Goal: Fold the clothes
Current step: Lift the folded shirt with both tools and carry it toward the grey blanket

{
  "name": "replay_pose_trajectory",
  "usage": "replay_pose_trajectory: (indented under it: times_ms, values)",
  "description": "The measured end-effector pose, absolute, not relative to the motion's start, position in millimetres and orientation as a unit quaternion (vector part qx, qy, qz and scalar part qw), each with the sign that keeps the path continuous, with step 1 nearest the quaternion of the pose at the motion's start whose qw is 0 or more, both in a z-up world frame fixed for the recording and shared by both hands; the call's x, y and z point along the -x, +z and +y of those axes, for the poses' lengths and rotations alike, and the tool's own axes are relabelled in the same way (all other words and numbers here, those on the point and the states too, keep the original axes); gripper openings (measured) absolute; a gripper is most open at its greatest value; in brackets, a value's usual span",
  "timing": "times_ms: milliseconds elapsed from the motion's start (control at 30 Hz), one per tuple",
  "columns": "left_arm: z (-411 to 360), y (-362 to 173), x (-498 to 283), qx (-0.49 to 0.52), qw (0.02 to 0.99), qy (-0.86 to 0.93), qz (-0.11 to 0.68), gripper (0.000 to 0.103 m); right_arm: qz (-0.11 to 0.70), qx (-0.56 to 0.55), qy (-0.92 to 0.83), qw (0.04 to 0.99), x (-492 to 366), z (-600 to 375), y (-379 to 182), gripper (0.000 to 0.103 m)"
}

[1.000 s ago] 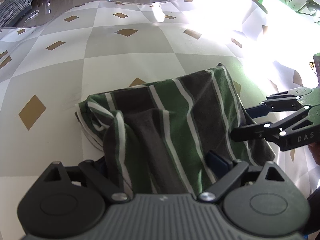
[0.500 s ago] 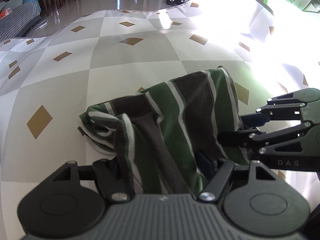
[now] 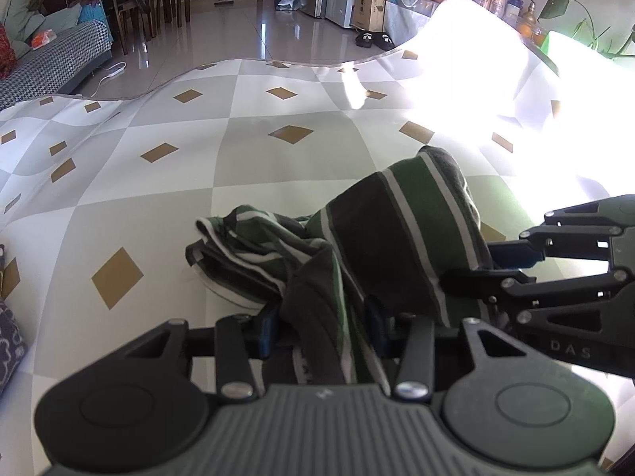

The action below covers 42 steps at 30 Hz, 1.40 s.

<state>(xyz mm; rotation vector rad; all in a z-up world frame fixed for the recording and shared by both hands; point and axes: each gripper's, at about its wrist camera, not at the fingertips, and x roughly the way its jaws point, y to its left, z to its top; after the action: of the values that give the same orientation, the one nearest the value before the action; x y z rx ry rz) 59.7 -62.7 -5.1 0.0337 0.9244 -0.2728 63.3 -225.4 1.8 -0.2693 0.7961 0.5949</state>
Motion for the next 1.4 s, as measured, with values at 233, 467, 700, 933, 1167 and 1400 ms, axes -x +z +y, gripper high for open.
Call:
replay_pose_trajectory:
  times_ms: [233, 467, 700, 933, 1167, 1400]
  values:
    - [-51, -19, -61, -0.012, 0.878, -0.108, 0.466, 0.044, 0.433, 0.092, 0.262, 0.858, -77, -236, -12, 0.033]
    - [-37, -27, -64, 0.010, 0.871, -0.099, 0.480, 0.048, 0.459, 0.060, 0.256, 0.849, -91, -250, -20, 0.046]
    - [-38, -31, -65, 0.009, 0.869, -0.101, 0.485, 0.050, 0.462, 0.041, 0.266, 0.845, -97, -257, -28, 0.052]
    - [-40, -34, -66, 0.011, 0.868, -0.098, 0.486, 0.051, 0.447, 0.052, 0.268, 0.852, -96, -245, -32, 0.063]
    - [-42, -35, -67, 0.015, 0.870, -0.093, 0.483, 0.048, 0.425, 0.082, 0.262, 0.863, -91, -229, -34, 0.049]
    - [-48, -25, -65, 0.005, 0.884, -0.092, 0.458, 0.030, 0.405, 0.097, 0.261, 0.871, -90, -217, -25, 0.028]
